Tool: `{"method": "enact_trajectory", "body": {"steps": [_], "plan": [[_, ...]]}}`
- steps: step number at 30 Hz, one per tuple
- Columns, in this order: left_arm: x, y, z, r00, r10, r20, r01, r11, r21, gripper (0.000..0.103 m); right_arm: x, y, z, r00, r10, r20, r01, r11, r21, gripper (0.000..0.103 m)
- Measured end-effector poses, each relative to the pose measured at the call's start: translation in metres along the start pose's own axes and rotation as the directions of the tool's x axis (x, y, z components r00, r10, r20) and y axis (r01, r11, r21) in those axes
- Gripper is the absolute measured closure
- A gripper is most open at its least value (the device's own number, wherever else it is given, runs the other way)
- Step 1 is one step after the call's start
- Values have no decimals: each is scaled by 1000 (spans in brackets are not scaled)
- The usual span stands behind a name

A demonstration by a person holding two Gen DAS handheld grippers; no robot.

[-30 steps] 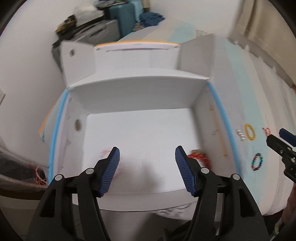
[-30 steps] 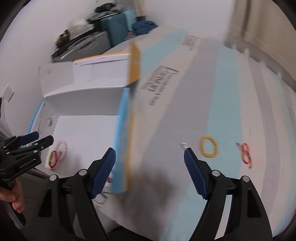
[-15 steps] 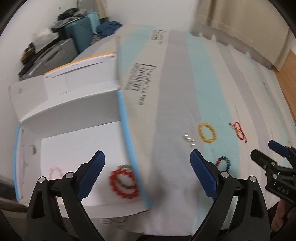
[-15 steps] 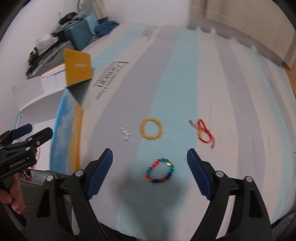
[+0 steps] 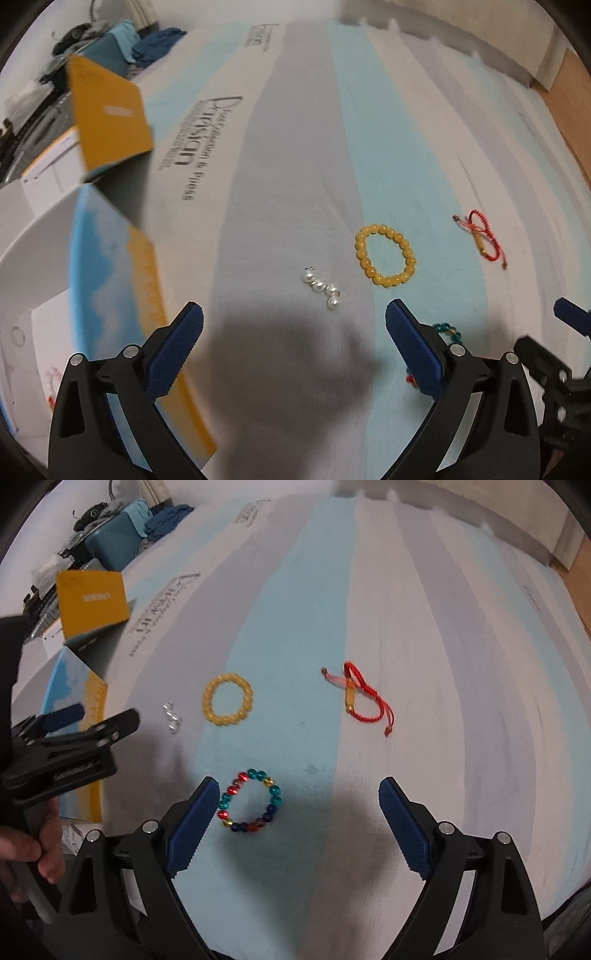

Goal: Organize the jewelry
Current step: 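Grasp the pearls with the left tool while the right tool grasps the multicolour bead bracelet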

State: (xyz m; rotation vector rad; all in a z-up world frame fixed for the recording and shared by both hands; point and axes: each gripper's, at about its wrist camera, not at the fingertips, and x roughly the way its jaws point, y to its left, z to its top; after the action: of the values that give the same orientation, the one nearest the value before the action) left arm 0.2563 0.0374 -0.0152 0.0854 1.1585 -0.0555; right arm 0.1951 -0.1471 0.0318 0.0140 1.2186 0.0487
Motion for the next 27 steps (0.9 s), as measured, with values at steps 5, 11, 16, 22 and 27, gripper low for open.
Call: {"method": "enact_trajectory", "body": {"steps": [5, 11, 16, 22, 27], "plan": [[38, 4, 5, 999, 16, -50, -17, 999, -27, 8, 28, -6, -7, 998, 19, -56, -19, 1000, 4, 29], [64, 12, 9, 996, 16, -84, -20, 998, -54, 15, 54, -3, -12, 994, 30, -106, -30, 1000, 4, 33], [75, 6, 10, 995, -2, -101, -1, 1000, -30, 21, 73, -3, -16, 989, 33, -144, -31, 999, 16, 42], [82, 1, 8, 995, 3, -101, -6, 1000, -28, 31, 79, -2, -20, 991, 9, -136, -8, 1000, 9, 51], [82, -3, 9, 995, 9, -100, -10, 1000, -12, 61, 78, -3, -22, 991, -9, -136, 9, 1000, -2, 71]]}}
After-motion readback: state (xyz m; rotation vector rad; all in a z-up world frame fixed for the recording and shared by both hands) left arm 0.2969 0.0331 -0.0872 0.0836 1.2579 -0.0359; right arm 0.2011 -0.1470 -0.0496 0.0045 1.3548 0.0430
